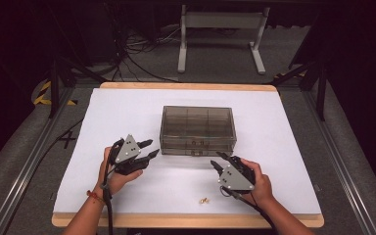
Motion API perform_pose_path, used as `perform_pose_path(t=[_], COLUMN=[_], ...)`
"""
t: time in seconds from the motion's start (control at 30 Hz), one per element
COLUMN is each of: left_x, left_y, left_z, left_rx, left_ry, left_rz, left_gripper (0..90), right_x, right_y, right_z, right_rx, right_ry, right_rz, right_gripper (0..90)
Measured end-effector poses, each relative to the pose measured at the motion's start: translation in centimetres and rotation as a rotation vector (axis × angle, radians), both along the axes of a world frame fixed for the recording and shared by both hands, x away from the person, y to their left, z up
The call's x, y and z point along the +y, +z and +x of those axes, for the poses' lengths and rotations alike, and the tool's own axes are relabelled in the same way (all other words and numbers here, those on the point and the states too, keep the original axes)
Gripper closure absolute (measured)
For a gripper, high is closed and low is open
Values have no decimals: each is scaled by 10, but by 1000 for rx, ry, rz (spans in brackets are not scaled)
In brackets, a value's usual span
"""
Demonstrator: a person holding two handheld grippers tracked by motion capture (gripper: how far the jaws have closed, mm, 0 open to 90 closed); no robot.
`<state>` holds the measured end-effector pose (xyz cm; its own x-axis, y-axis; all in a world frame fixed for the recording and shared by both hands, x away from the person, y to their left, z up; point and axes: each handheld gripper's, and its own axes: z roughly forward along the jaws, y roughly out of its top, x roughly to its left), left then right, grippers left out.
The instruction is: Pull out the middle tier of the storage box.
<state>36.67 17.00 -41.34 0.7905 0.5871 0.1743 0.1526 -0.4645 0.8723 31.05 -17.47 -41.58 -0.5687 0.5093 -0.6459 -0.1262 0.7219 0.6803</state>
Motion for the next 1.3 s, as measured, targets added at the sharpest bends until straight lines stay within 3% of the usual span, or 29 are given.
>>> perform_pose_path(t=[0.07, 0.2, 0.47, 0.83, 1.3], left_x=[-2, -8, -17, -19, -26], left_y=[-4, -11, -24, -30, -31], left_z=[1, 0, 1, 6, 10], left_rx=[12, 22, 40, 79, 91], left_ry=[-11, -24, -44, -51, -56], left_rz=[-5, 11, 44, 22, 33], left_gripper=[576, 556, 519, 495, 474], right_x=[-13, -37, -66, -65, -60], right_y=[1, 2, -5, -15, -19], right_z=[1, 6, 24, 32, 37], right_rx=[8, 65, 181, 273, 308], right_ry=[-2, -20, -75, -55, -33], right_rz=[45, 123, 215, 226, 234], right_gripper=[643, 614, 575, 558, 564])
